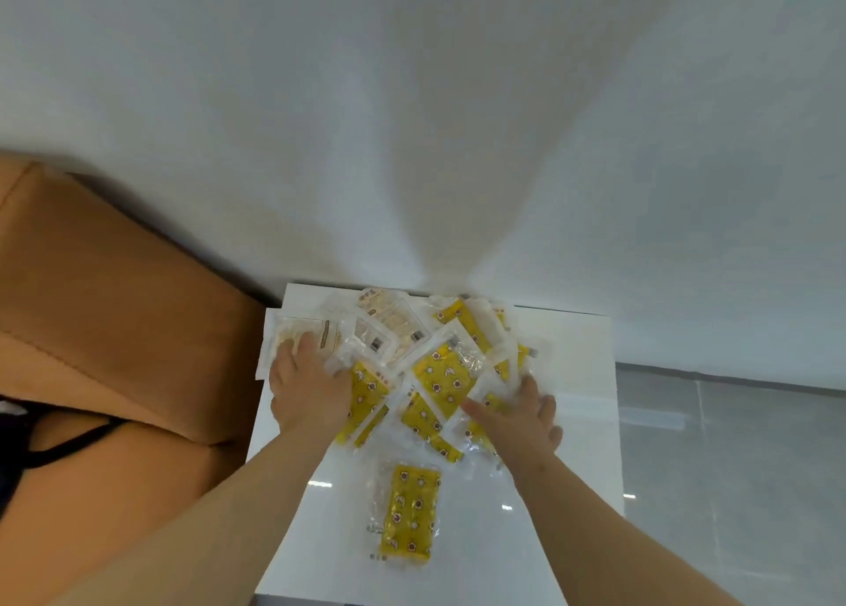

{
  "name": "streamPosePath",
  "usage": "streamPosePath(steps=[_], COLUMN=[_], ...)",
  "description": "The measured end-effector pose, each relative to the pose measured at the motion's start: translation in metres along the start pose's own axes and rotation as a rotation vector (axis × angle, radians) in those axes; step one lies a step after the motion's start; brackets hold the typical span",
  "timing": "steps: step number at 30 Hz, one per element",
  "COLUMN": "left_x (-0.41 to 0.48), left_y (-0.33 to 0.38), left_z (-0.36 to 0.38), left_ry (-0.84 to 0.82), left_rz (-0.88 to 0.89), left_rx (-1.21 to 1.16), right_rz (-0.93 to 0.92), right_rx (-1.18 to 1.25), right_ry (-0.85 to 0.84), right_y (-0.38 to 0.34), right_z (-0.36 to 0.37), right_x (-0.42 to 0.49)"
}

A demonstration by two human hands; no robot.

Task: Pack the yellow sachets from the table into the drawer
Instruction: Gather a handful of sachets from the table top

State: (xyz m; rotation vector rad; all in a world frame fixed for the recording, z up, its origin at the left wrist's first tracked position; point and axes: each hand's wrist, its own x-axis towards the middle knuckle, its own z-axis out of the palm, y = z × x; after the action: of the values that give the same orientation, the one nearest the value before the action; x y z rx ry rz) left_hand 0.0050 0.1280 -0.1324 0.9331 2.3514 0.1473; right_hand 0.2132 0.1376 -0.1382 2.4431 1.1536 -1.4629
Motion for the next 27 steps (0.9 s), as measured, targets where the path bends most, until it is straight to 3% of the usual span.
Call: streamPosePath(steps=[2,7,14,20,23,27], left_x=[0.020,0.042,0.007,0.004,0.026,0.049], left_y=[-0.005,-0.005,-0.008,-0.024,-0.021,0.006], left_z=[0.001,0.009,0.020,0.016,0.008,0.007], left_ry=[0.004,-0.199,-0.055,-0.019,-0.011,-0.205], left_rz=[0.021,-0.005,0.134,0.254,0.226,0.095], left_rx=[0.078,0.199,0.302,-0.114,0.074,0.285], right_rz=[0.038,0.069,0.109,0.125,0.128,0.129], right_rx=[-0.067,-0.126,-0.247,-0.343,-0.341,-0.347], right_ry=[0.003,0.009,0.014,0.007,-0.010,-0.018], right_y=[0.004,-0.006,-0.014,-0.016,-0.017,-0.018], right_z=[0.010,0.015,0.024,0.029,0.029,0.029], right_x=[0.004,0.008,0.014,0.018,0.019,0.018])
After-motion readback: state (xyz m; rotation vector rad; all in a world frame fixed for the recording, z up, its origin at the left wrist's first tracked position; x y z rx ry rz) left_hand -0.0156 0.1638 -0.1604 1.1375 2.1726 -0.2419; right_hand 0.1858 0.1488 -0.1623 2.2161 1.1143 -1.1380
